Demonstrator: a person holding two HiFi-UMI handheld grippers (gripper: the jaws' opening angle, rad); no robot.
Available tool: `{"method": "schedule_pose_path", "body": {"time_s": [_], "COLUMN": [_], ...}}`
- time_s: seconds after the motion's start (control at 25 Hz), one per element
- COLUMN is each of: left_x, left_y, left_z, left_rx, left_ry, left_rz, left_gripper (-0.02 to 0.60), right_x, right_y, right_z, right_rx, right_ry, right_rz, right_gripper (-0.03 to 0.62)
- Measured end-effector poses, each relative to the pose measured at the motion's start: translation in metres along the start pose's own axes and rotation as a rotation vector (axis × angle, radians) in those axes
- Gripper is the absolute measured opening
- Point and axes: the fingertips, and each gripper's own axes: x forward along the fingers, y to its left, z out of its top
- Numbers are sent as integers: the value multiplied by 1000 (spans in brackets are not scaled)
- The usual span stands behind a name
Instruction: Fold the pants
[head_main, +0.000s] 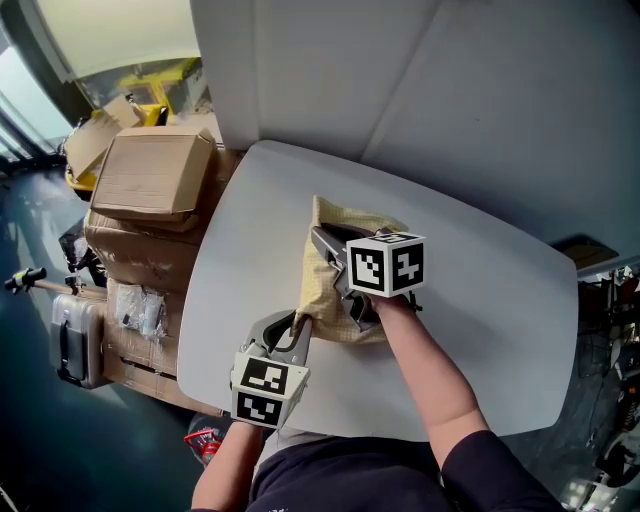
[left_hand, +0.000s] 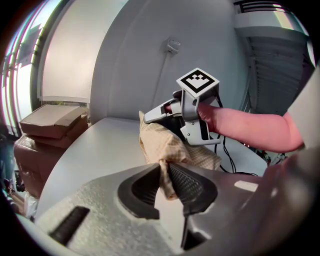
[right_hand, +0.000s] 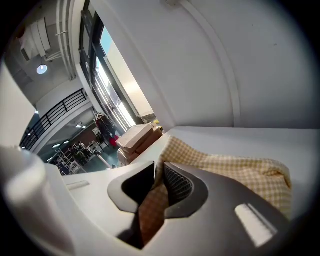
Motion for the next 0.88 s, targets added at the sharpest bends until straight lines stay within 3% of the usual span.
{"method": "schedule_pose_path", "body": {"time_s": [0.28,0.4,0.6,0.88], "left_x": [4,6,10,-10], "left_y": [5,7,14,21], "left_z": [-7,-9,-13,-9], "left_rx": [-31,-31,-28,0], "left_ry": [17,29,53,23], "left_rz": [-27,-33,-3,66], "left_gripper": [64,64,80,107], "right_x": [4,8,8,-37], "right_y": [6,13,25,35], "right_z": [-6,-12,-15,-3], "right_rx": [-82,-116,-174,-212], "right_ry": [-10,-12,-29,-126], "right_rz": [-42,-24,17,34], "right_gripper": [80,172,239,202]}}
